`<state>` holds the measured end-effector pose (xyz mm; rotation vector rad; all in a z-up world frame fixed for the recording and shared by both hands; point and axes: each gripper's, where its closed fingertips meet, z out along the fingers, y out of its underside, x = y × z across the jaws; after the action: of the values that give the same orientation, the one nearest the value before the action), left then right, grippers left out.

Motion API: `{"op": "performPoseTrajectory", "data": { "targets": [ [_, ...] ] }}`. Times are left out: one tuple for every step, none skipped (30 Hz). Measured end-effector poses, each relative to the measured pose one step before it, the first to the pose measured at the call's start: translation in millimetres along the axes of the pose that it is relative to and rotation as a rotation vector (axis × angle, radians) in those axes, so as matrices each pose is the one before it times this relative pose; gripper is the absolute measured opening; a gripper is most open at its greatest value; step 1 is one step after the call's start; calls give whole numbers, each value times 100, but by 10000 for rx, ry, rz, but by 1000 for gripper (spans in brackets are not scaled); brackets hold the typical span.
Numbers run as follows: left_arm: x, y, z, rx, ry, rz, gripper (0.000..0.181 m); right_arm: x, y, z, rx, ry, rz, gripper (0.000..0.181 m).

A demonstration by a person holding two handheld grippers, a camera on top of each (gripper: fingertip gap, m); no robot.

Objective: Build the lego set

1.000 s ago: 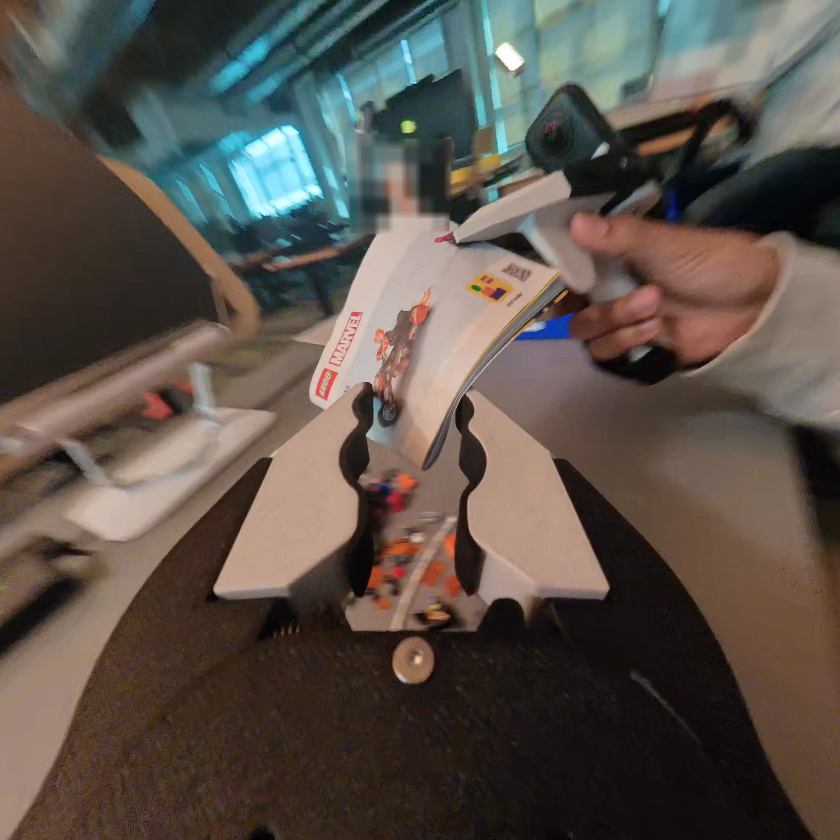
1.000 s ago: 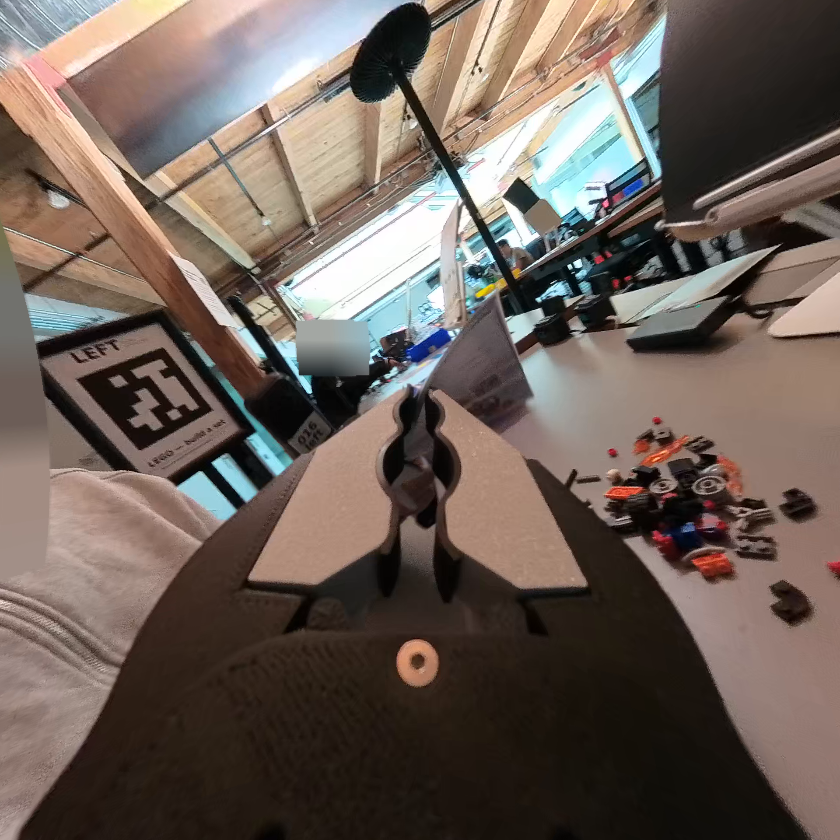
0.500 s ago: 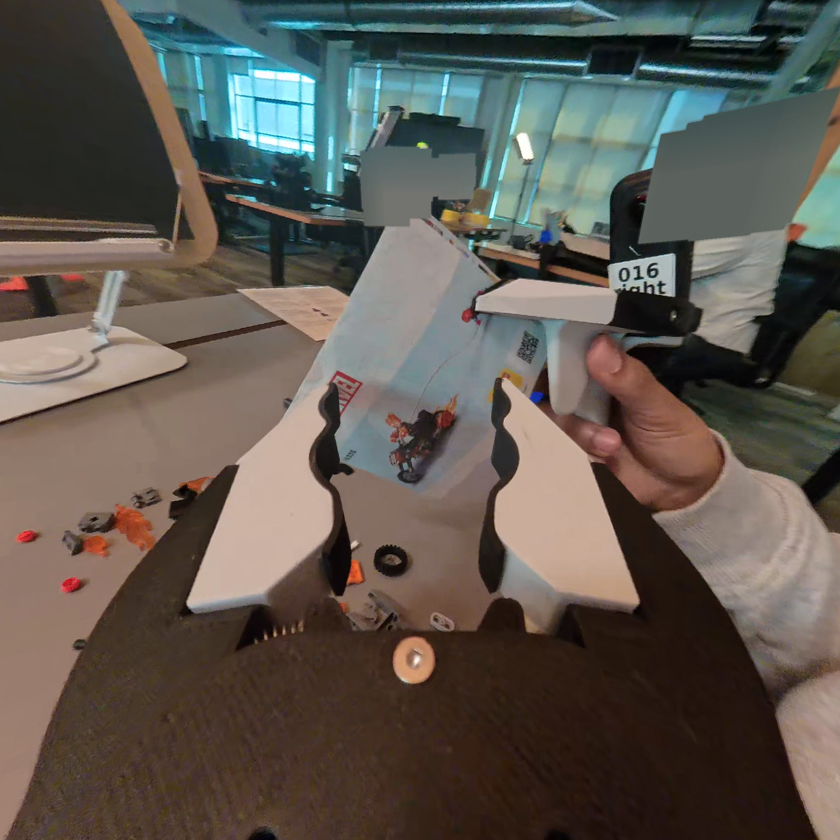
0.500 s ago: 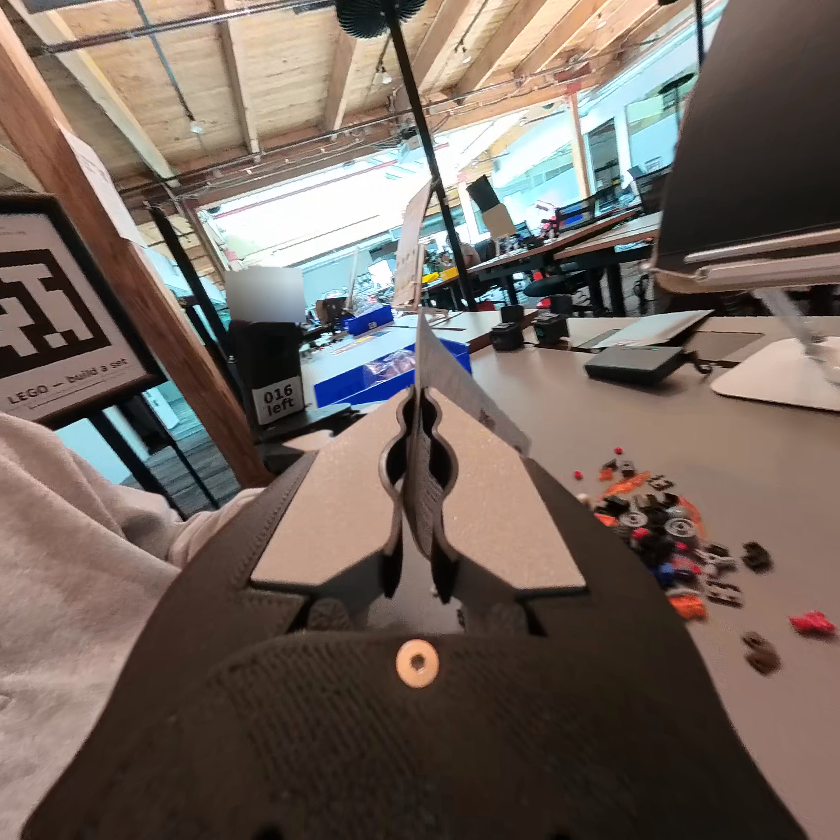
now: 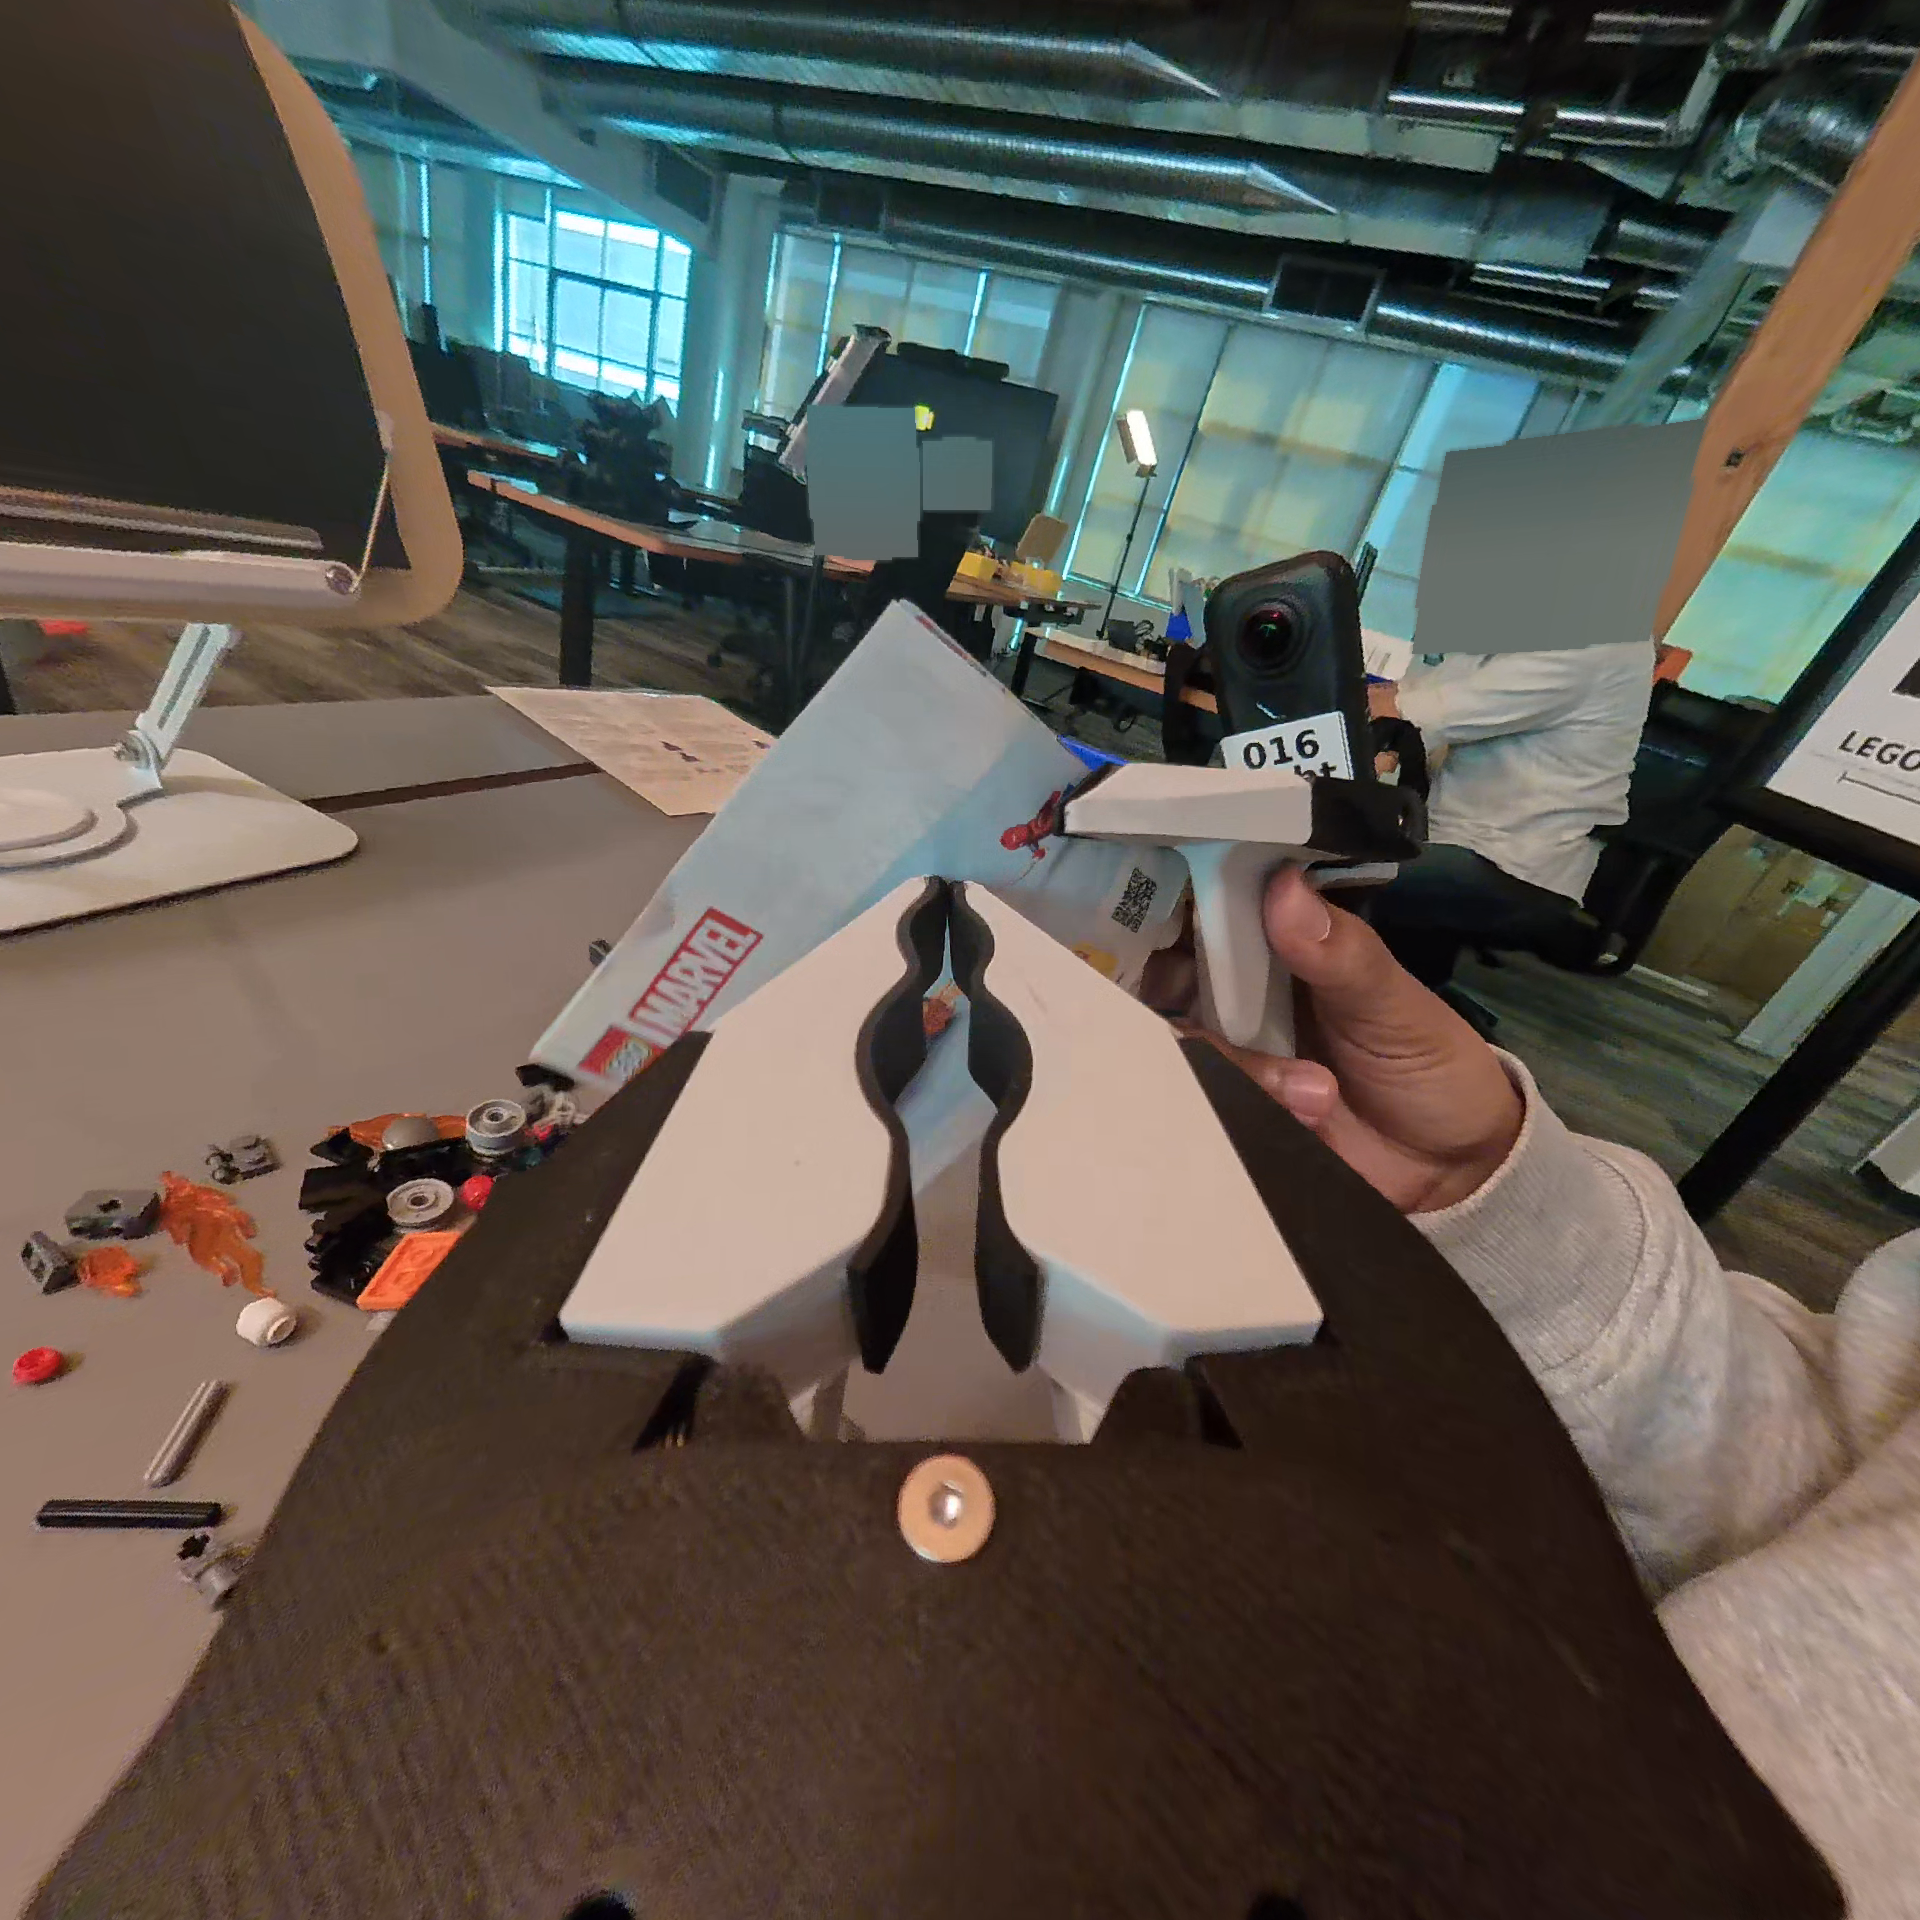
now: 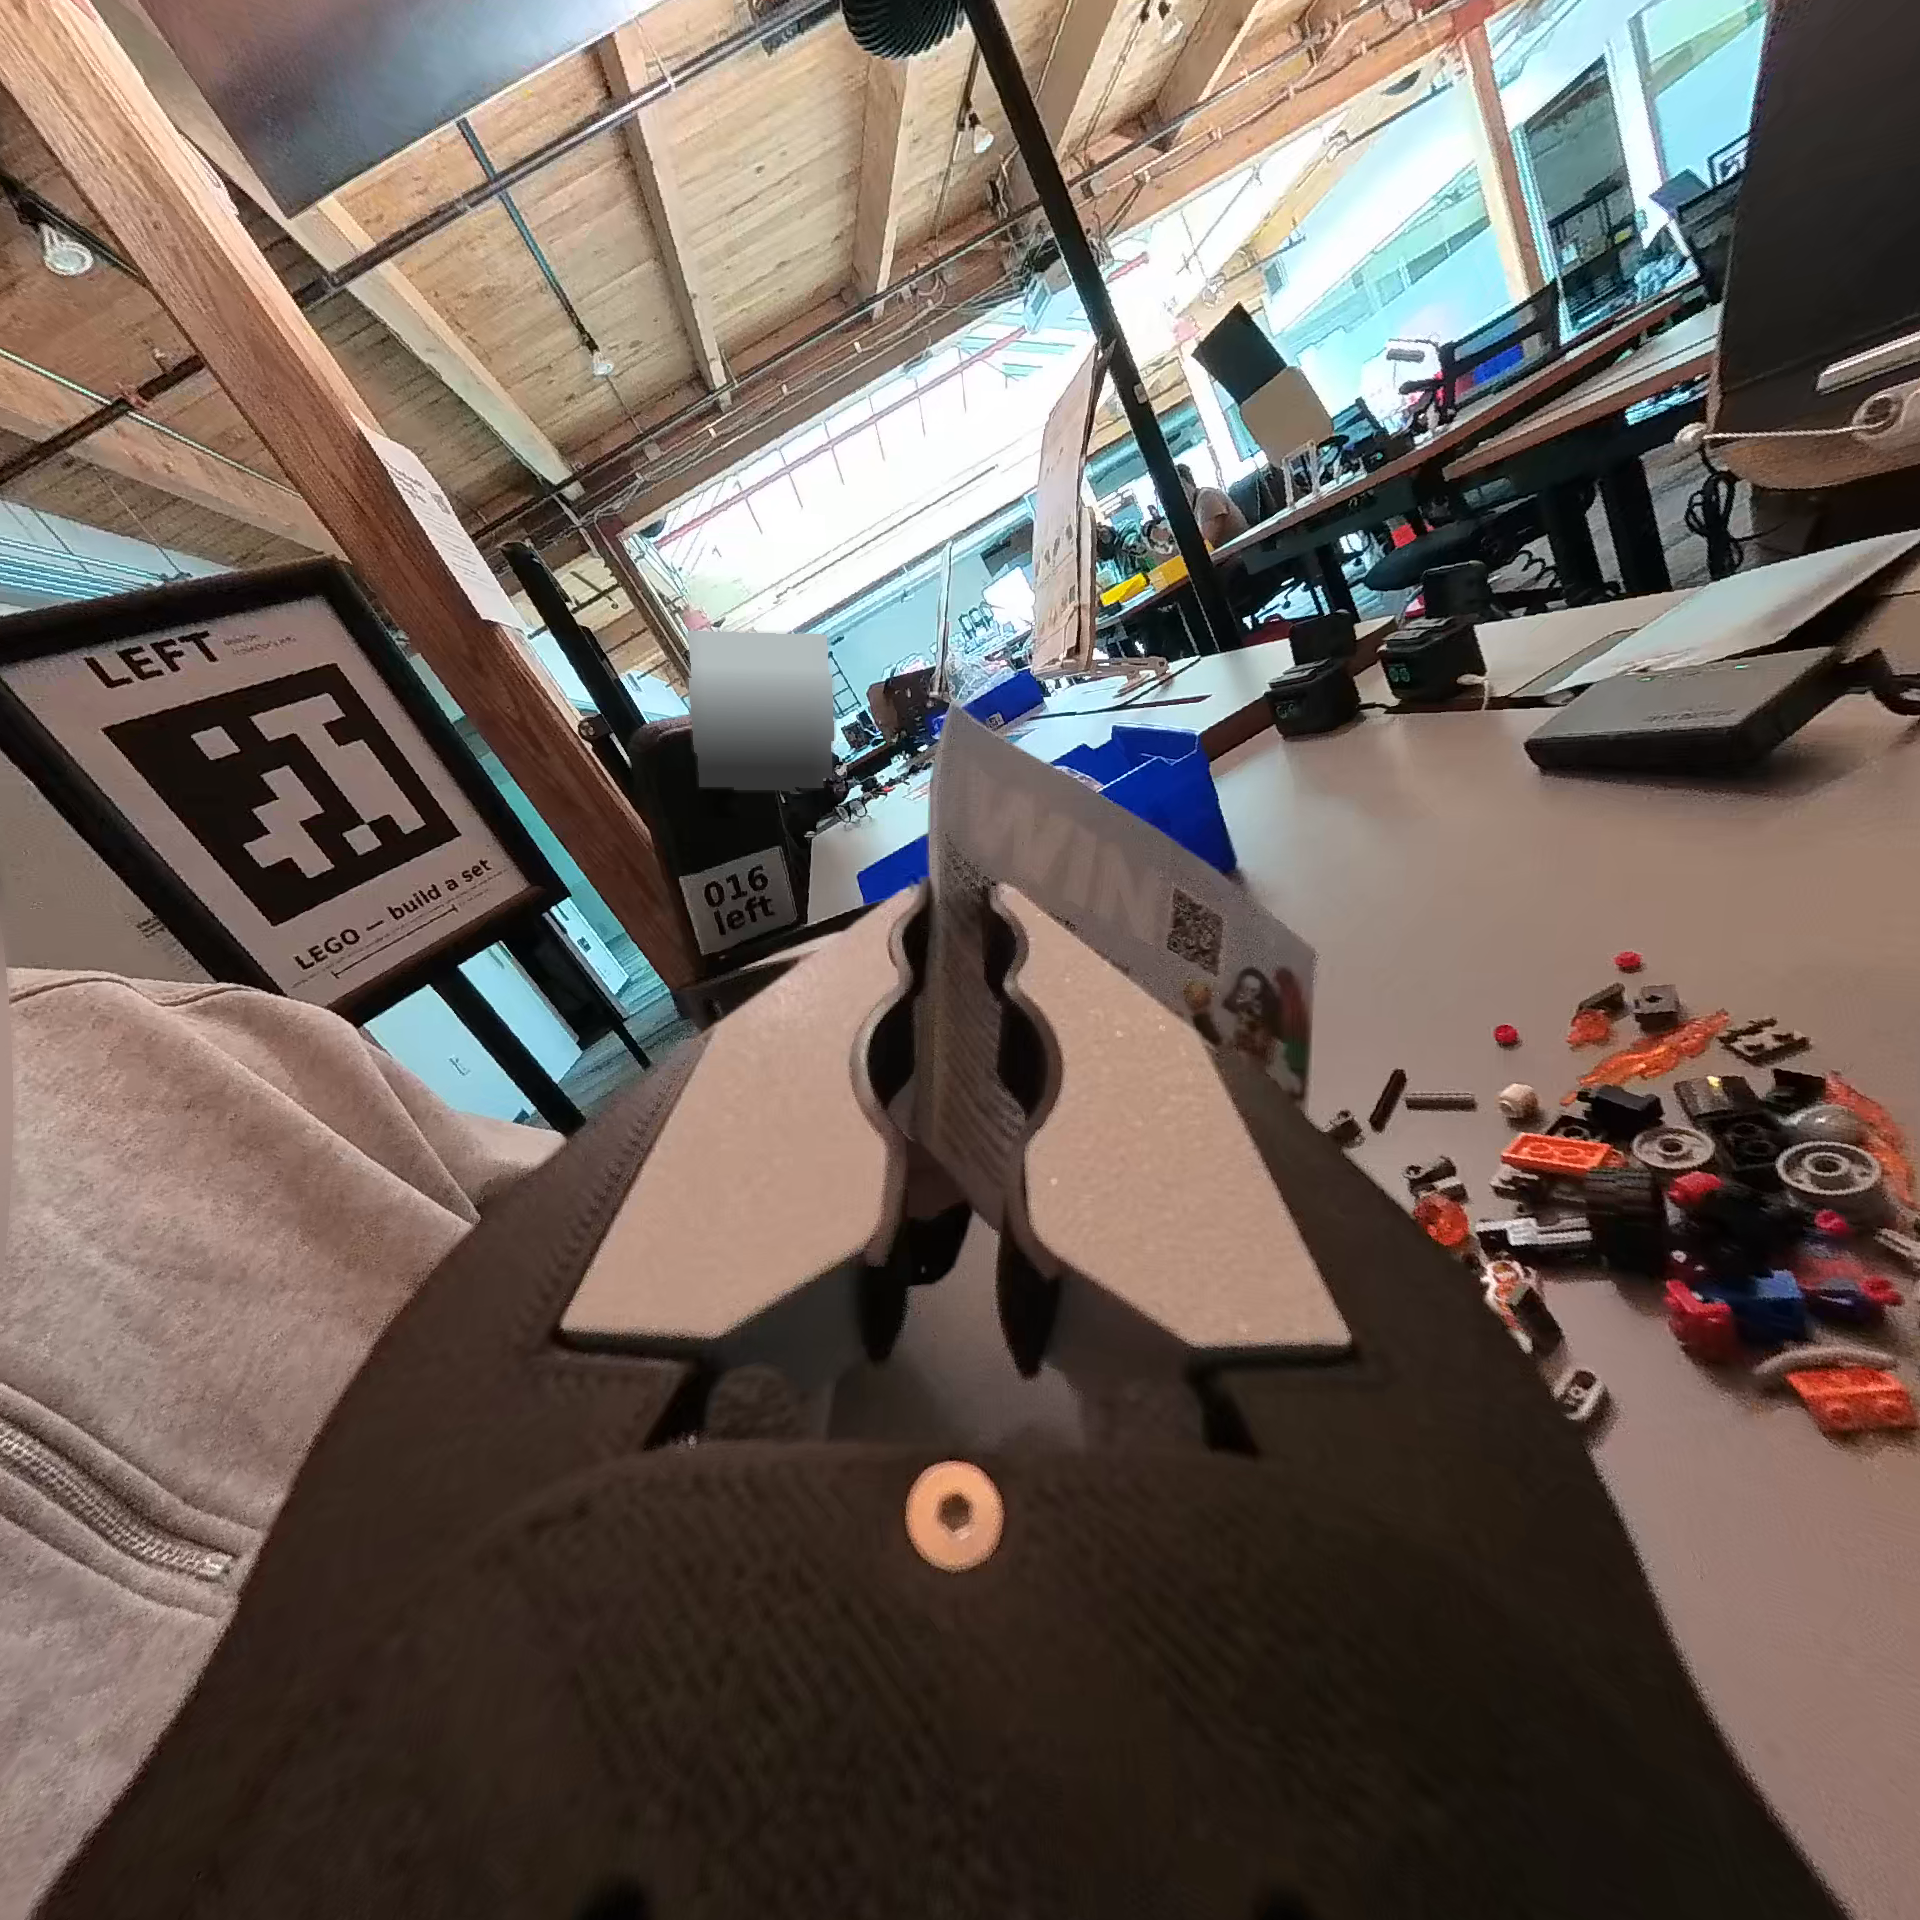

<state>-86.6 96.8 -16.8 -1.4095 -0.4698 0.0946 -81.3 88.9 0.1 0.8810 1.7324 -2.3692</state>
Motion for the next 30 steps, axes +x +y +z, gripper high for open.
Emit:
{"op": "performPoseTrajectory", "data": {
  "targets": [
    [82, 179, 69, -122, 53, -35, 0, 129, 44, -51, -47, 79, -44, 6],
    [300, 287, 118, -186, 201, 12, 7, 361, 38, -111, -57, 260, -113, 3],
    [285, 271, 113, -188, 193, -3, 16, 563, -11, -230, -58, 390, -194, 1],
    [184, 214, 117, -127, 97, 21, 24, 561, -110, -341, -63, 375, -193, 0],
    [85, 121, 81, -33, 4, 47, 31, 471, -194, -430, -48, 293, -126, 0],
    [-12, 139, 82, -36, -71, 63, 38, 321, -346, -477, 42, 182, -31, 0],
    [-87, 257, 137, -116, -115, 45, 45, 218, -497, -386, 181, 123, 106, 0],
    [-16, 342, 202, -179, -67, -26, 51, 46, -407, -159, 204, 58, 183, 0],
    [85, 408, 256, -208, 12, -62, 58, -182, -106, 97, 101, -29, 86, 0],
    [26, 332, 221, -146, -29, -31, 65, -90, 217, 203, -50, 105, -56, 0],
    [-123, 180, 117, -32, -122, 26, 65, 228, 362, 81, -130, 364, -125, 0],
    [-142, 3, 3, 47, -125, 99, 64, 339, 514, -247, -205, 450, -205, 0],
    [-170, -86, -85, 34, -141, 139, 62, 554, 559, -590, -214, 558, -156, 0],
    [-216, -134, -97, 4, -149, 159, 61, 798, 502, -902, -152, 635, -15, 0],
    [-179, -119, -114, -4, -117, 204, 59, 717, 488, -1037, -138, 441, 38, 0],
    [-159, -64, -77, -1, -95, 231, 57, 927, 495, -1043, -161, 400, 216, 0],
    [-190, 75, 0, -39, -101, 190, 55, 1205, 524, -996, -171, 407, 344, 0],
    [-170, 230, 88, -83, -78, 101, 54, 1476, 551, -904, -162, 437, 364, 0],
    [-33, 326, 171, -97, 9, -4, 53, 1818, 665, -712, -203, 550, 301, 0],
    [102, 376, 238, -113, 79, -95, 53, 2077, 800, -469, -273, 687, 311, 0],
    [162, 419, 269, -143, 99, -134, 52, 1712, 743, -293, -238, 490, 254, 5],
    [245, 419, 261, -151, 119, -96, 52, 1276, 701, -160, -236, 305, 106, 11],
    [299, 369, 235, -152, 119, -13, 52, 1203, 624, -137, -237, 382, -71, 19],
    [274, 319, 204, -148, 80, 70, 52, 1165, 396, -182, -128, 509, -199, 26],
    [222, 231, 162, -121, 33, 120, 52, 833, 110, -263, 28, 439, -258, 31],
    [157, 179, 129, -100, 1, 130, 52, 565, -85, -376, 120, 389, -317, 37],
    [147, 170, 101, -79, -3, 107, 51, 367, -259, -464, 191, 377, -509, 46],
    [172, 160, 99, -62, 23, 66, 50, 263, -368, -547, 229, 355, -680, 58],
    [185, 172, 109, -63, 48, 24, 49, 285, -358, -629, 201, 386, -680, 68],
    [192, 197, 131, -84, 68, -6, 49, 359, -293, -706, 162, 430, -572, 71]
  ]
}}
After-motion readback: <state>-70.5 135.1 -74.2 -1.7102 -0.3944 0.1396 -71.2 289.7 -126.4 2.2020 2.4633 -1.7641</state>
